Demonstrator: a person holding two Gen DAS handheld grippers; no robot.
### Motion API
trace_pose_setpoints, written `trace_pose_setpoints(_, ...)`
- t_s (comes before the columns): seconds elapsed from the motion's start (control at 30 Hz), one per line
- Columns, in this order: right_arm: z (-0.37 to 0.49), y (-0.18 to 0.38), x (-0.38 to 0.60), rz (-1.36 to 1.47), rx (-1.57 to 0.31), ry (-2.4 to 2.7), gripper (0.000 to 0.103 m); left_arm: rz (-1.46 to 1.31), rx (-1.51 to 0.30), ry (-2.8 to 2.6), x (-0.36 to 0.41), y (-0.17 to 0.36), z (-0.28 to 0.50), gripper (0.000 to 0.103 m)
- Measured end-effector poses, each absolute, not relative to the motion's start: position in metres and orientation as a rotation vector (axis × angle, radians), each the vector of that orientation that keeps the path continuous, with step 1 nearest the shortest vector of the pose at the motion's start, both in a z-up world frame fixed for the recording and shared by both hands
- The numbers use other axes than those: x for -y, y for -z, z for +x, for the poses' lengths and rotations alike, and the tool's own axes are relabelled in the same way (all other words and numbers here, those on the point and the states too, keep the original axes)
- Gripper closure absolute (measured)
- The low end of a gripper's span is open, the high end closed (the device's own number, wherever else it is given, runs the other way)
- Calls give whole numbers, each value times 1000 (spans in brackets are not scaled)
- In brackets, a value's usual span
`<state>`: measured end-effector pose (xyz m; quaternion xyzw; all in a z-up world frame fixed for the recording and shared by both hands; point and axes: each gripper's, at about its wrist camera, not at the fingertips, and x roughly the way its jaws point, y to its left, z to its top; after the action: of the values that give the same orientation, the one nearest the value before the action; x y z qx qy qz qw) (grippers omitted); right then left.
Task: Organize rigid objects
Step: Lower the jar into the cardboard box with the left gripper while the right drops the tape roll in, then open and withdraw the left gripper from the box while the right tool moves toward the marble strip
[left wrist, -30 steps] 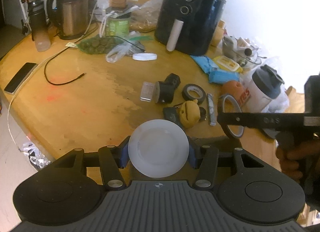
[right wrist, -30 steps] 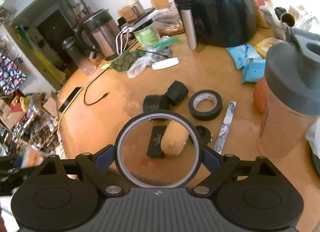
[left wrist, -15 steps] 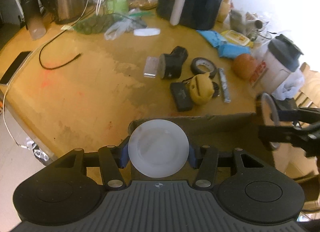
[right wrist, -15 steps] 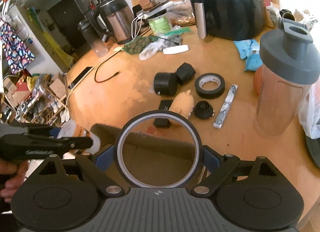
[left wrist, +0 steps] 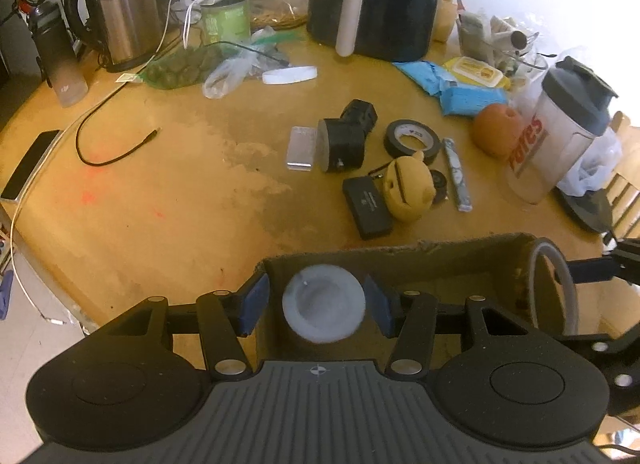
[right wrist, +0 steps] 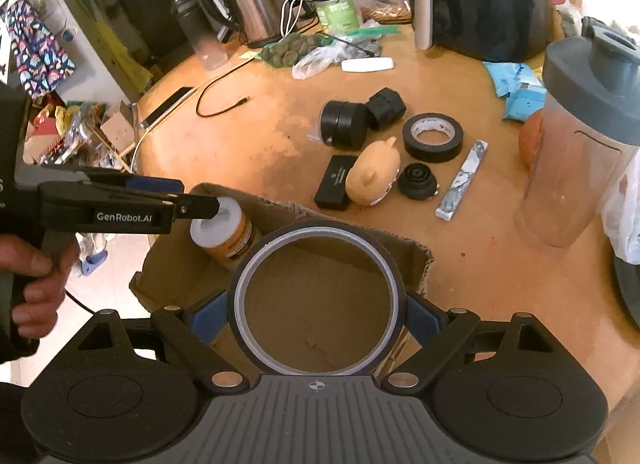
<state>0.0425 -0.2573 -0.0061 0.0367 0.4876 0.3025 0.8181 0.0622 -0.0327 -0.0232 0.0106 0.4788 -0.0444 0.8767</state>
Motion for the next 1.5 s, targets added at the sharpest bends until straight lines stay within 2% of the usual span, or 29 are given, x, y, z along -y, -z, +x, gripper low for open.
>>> trace_pose_setpoints(0.5,49,4,231,-72,-1029,-689,11,-37,-1023,45,28,8,15,50)
trace_pose_setpoints(0.57,53,6,225,-108,-1037,-701,1,-46,-1023,27,24,10,13,50)
trace_pose_setpoints(0.67,55,6,222,-143,-1006,-665,0,-49,-1009,-2,17,13,12,50)
trace_pose_setpoints(0.93,44,7,241,-72,-1031,-636,0,-139,-1063,33,9,41,17,50)
trace_pose_setpoints(1.5,39,4,278,-10,-1031,-520,0,-144,-1014,11,22,28,2,50)
